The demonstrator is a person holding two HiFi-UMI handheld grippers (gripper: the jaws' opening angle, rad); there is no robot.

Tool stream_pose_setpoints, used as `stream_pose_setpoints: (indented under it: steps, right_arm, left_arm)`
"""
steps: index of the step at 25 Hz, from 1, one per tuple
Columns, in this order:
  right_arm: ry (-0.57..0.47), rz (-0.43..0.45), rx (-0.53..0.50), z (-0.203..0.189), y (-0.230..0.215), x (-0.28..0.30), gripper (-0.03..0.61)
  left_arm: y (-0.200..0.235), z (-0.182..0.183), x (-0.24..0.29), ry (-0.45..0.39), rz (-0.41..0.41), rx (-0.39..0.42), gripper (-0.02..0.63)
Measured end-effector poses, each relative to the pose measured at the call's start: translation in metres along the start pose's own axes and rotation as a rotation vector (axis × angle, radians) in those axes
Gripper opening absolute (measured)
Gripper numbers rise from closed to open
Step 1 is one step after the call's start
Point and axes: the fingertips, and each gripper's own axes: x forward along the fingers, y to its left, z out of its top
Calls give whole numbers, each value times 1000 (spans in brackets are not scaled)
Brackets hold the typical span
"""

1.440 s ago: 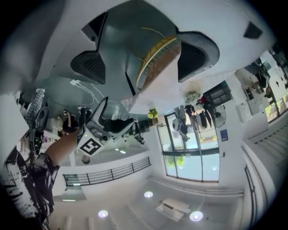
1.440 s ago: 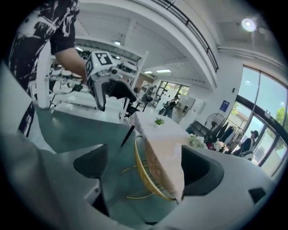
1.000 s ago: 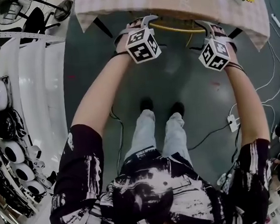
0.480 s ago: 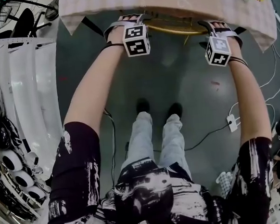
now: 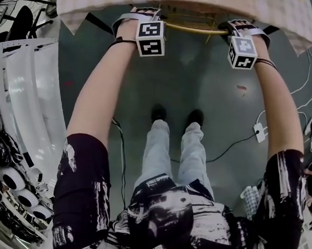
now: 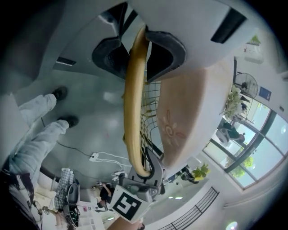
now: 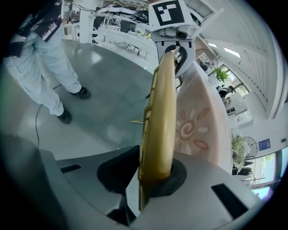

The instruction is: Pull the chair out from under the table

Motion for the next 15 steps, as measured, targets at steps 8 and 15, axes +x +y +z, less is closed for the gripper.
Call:
stream_pose_setpoints:
  steps: [8,15]
  right_arm:
    - [-16,75,24,1,2,1,10]
    - [-12,97,38,1,2,1,7]
  left_arm:
    - [-13,-5,10,100,-80,212,21]
    - [-14,-5,8,106,-122,183,18]
